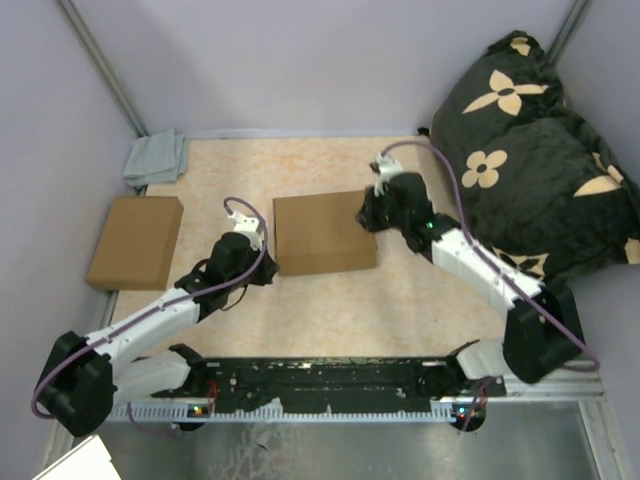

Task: Fold the paper box

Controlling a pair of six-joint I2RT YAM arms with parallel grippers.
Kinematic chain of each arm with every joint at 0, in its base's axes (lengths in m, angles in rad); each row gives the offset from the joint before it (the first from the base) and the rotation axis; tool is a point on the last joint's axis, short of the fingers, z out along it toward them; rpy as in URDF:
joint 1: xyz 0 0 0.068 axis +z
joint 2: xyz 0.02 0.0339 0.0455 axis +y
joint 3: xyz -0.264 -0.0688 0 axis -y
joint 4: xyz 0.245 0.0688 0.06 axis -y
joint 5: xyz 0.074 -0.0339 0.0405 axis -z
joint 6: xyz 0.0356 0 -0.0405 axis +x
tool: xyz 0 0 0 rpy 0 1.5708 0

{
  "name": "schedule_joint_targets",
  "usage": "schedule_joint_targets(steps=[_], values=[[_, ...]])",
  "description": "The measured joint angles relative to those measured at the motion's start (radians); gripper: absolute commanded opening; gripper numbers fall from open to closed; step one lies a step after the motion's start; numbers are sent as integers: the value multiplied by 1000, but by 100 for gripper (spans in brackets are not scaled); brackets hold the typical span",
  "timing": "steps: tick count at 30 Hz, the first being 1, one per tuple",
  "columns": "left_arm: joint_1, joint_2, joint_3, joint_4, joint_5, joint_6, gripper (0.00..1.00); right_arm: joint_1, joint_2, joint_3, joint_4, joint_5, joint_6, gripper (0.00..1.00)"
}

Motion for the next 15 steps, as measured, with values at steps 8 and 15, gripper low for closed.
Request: schedule_joint_targets(steps=[8,15], values=[[-1,80,11,-7,114,37,0,0,580,624,76,-25,-64,15],[-18,216,17,1,142,31,0,1,1046,1091,-97,-92,-106,16]])
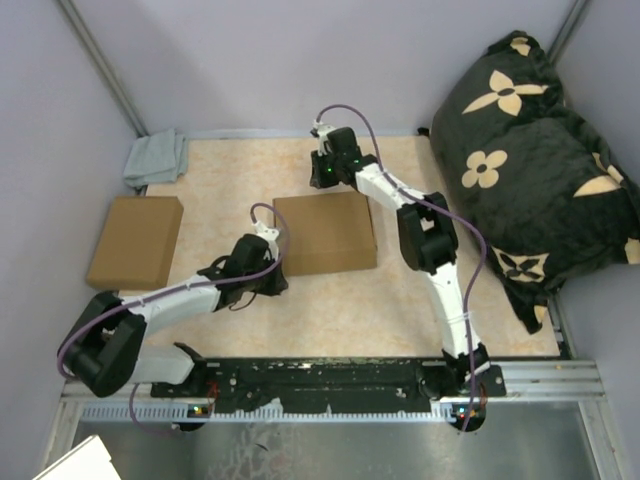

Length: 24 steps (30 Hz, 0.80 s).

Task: Fold the paper box

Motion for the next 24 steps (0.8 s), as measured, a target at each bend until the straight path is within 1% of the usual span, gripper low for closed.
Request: schedule_joint_targets(steps=[2,6,8,12,16,19,21,24], values=[[-3,19,0,14,-16,-4,0,4,70,90,-80,-20,-25,15],[-6,70,5,64,-87,-16,0,29,74,90,-187,-51,-82,15],[-13,103,11,95,-137,-24,0,50,40,29,-186,-65,-106,16],[-49,149,21,151,-254,-47,0,73,-94,-152,-146,-44,-172,18],[-96,188,26,220,-354,-57,0,74,-188,-256,-72,-9,-206,18],[-130,189,15,242,-408,-64,1,79,-201,-267,-58,0,-209,19],[-151,167,-5,243,-421,-73,5,89,-199,-264,-72,9,-209,21],[-176,103,-42,203,-402,-91,12,112,-185,-240,-113,19,-190,23]])
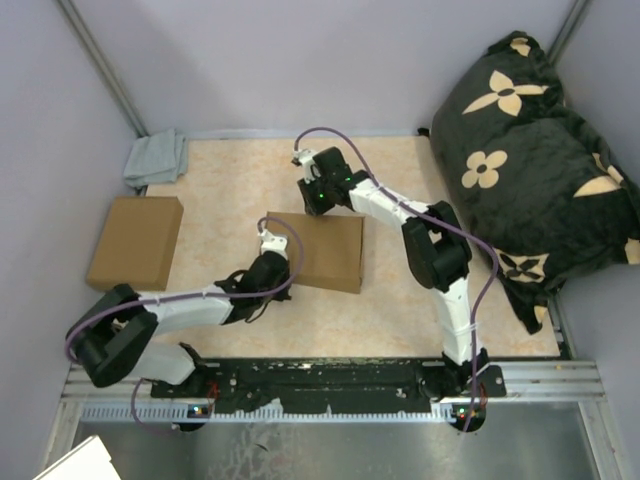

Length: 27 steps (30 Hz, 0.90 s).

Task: Fold the paper box

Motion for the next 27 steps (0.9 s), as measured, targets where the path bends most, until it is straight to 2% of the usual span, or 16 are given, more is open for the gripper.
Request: schedule_joint_targets(steps=[4,7,9,11,13,16,18,20,24,27], values=[[-4,-108,-14,-71,41,-19,17,21,13,13,-2,17,51,24],[-4,-183,-16,-84,61,-21,19,6,12,13,-2,20,92,31],[-3,-210,-15,-77,67,-20,20,-10,12,13,-7,22,116,47],[-3,-218,-1,-77,71,-21,23,-28,7,13,-21,39,135,59],[-3,-228,13,-84,68,-28,33,-46,-11,9,-39,66,154,72],[-4,-281,18,-100,16,-48,54,-74,-111,-66,-33,114,177,81],[0,-324,18,-108,-46,-60,64,-98,-235,-175,-3,138,202,83],[9,-351,22,-108,-103,-61,70,-117,-381,-303,34,162,232,83],[121,-301,103,-137,-134,-56,70,-140,-637,-549,129,159,296,82],[238,-203,179,-146,-112,-56,70,-134,-718,-700,182,107,342,82]])
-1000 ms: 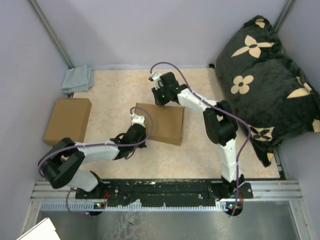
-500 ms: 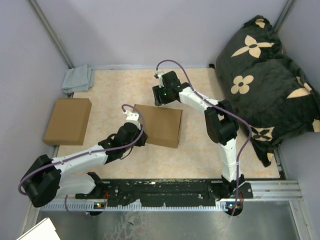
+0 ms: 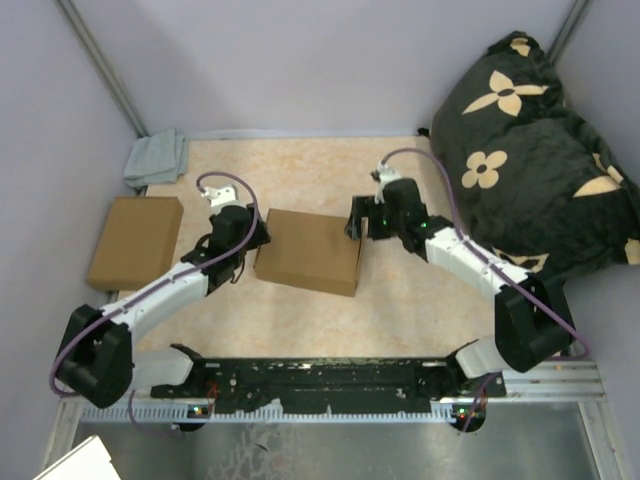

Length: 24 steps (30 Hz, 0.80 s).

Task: Fold the paper box

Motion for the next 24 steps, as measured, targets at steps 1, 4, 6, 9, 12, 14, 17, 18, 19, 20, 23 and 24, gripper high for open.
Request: schedule_joint_targets(steps=[1,4,6,9,12,14,17,18,19,20,23,24], values=[[34,35,18,-2,1,1,71,3,-11,-57,17,-17,16,82],[72,97,26,-10,16,5,70,6,-17,-190,31,-48,52,82],[73,119,26,-10,32,8,70,6,-17,-249,23,-58,66,82],[74,142,23,5,58,11,69,6,-17,-273,20,-68,77,82],[74,162,14,29,82,14,67,6,-16,-271,47,-79,78,82],[75,179,10,36,96,16,65,6,-10,-270,62,-90,78,82],[75,203,-2,50,116,12,63,6,22,-269,82,-103,79,81],[75,205,-4,56,121,11,63,6,34,-268,85,-108,79,81],[76,205,-5,61,128,11,62,6,45,-267,92,-118,82,81],[76,205,-6,64,132,10,62,6,55,-261,93,-127,85,81],[76,205,-17,82,146,6,60,7,72,-243,100,-134,85,80],[76,205,-19,86,150,5,59,8,77,-240,101,-136,85,79]])
